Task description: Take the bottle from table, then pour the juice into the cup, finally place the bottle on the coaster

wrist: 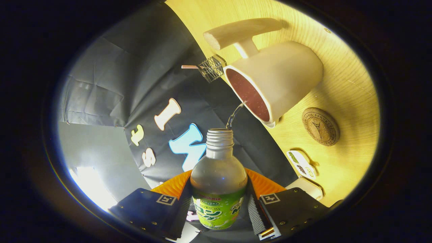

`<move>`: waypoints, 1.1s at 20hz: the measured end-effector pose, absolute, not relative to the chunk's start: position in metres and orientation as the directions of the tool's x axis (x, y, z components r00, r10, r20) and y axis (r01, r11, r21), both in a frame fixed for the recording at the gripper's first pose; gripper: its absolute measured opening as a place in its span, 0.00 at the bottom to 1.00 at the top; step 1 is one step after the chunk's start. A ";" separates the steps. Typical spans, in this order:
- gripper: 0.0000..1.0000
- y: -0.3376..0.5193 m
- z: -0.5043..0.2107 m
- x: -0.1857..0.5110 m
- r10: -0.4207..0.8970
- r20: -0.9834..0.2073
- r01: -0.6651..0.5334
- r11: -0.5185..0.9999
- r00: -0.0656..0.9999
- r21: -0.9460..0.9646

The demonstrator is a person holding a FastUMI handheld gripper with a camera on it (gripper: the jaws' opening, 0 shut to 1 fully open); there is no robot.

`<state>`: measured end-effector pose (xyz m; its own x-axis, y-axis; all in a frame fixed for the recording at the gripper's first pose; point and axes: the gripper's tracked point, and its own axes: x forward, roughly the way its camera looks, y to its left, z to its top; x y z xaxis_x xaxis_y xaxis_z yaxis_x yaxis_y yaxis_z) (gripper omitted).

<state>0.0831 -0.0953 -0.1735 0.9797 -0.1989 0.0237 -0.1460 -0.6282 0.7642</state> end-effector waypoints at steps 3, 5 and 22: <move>0.76 -0.101 -0.172 0.081 -0.204 0.029 -0.154 -0.633 0.979 0.758; 0.75 -0.105 -0.170 0.082 -0.210 0.025 -0.155 -0.631 0.977 0.760; 0.75 -0.127 -0.188 0.080 -0.229 -0.002 -0.140 -0.599 0.973 0.789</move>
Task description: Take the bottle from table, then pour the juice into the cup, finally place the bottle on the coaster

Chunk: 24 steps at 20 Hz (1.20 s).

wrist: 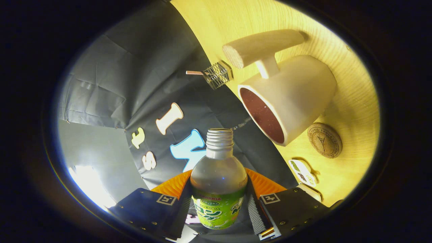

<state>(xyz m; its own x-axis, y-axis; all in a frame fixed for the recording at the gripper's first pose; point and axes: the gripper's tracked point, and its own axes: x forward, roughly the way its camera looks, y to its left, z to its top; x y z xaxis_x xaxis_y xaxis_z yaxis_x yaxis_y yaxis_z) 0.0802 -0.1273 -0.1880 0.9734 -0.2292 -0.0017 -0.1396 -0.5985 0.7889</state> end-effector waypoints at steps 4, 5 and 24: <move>0.75 -0.125 -0.195 0.080 -0.219 -0.007 -0.127 -0.589 0.976 0.798; 0.75 -0.123 -0.195 0.081 -0.214 -0.009 -0.121 -0.584 0.977 0.803; 0.75 -0.117 -0.205 0.078 -0.178 -0.003 -0.087 -0.496 0.984 0.864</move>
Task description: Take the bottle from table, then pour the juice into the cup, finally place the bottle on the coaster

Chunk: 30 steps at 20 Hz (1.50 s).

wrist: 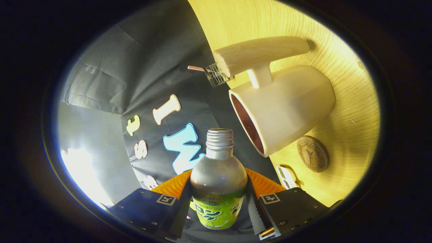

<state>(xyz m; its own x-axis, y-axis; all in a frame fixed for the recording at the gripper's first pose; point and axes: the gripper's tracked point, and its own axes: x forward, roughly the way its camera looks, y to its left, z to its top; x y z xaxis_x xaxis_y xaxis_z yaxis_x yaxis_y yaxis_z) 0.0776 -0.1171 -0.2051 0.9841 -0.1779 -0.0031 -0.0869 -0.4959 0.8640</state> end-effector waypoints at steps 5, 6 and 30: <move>0.75 -0.119 -0.200 0.076 -0.169 -0.001 -0.069 -0.407 0.986 0.911; 0.75 -0.120 -0.200 0.075 -0.165 -0.003 -0.062 -0.384 0.986 0.921; 0.75 -0.129 -0.154 0.076 -0.144 -0.077 0.137 0.475 0.987 0.870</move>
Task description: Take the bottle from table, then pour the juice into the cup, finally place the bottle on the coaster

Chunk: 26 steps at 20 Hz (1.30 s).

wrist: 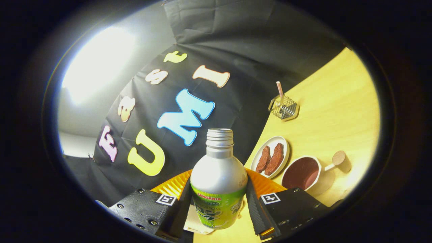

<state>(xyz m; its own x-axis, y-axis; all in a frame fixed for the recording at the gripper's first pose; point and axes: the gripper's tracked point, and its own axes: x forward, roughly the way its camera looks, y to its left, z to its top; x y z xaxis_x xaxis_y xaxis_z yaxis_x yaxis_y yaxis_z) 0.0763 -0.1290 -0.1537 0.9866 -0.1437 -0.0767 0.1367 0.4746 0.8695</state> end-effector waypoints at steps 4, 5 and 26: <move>0.76 -0.132 -0.151 0.076 -0.180 -0.108 0.200 0.641 0.978 0.741; 0.76 -0.131 -0.146 0.076 -0.181 -0.098 0.197 0.677 0.978 0.709; 0.76 -0.076 -0.113 0.101 -0.158 -0.060 0.157 0.988 0.986 -0.013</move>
<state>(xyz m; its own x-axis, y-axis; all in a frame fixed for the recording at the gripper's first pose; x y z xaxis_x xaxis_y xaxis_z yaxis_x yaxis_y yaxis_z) 0.1008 -0.0762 -0.1128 0.9857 -0.1575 -0.0604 0.1570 0.9875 -0.0130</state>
